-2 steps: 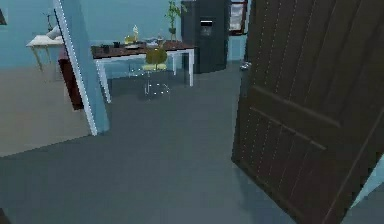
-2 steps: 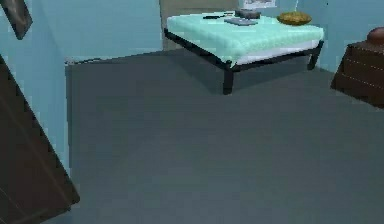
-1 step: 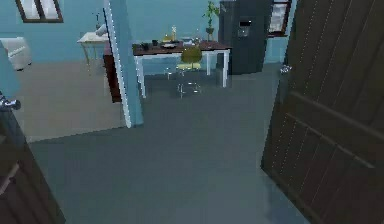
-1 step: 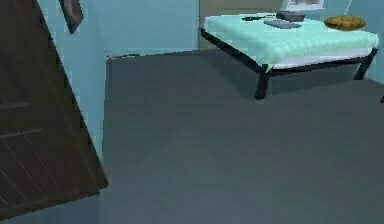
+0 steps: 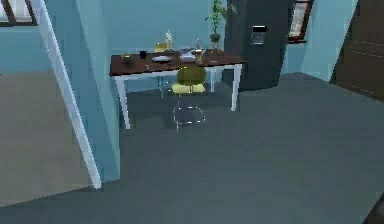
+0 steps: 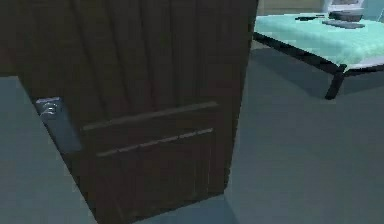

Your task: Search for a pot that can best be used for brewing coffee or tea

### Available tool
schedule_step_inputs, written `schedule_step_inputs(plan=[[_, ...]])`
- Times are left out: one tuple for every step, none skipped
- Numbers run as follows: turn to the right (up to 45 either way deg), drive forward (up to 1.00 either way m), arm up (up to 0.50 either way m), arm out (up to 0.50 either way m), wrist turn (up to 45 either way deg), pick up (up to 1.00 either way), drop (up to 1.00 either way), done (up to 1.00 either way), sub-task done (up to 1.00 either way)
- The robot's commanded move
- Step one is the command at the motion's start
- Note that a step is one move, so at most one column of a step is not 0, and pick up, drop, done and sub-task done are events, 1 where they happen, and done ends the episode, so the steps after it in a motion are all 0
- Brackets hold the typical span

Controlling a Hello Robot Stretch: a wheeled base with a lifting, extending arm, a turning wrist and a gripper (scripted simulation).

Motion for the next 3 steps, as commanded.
schedule_step_inputs(plan=[[0.0, 0.60, 0.00, 0.00, 0.0, 0.00, 0.00, 0.00, 0.00], [6.0, 0.00, 0.00, 0.00, 0.0, 0.00, 0.00, 0.00, 0.00], [0.0, 0.80, 0.00, 0.00, 0.0, 0.00, 0.00, 0.00, 0.00]])
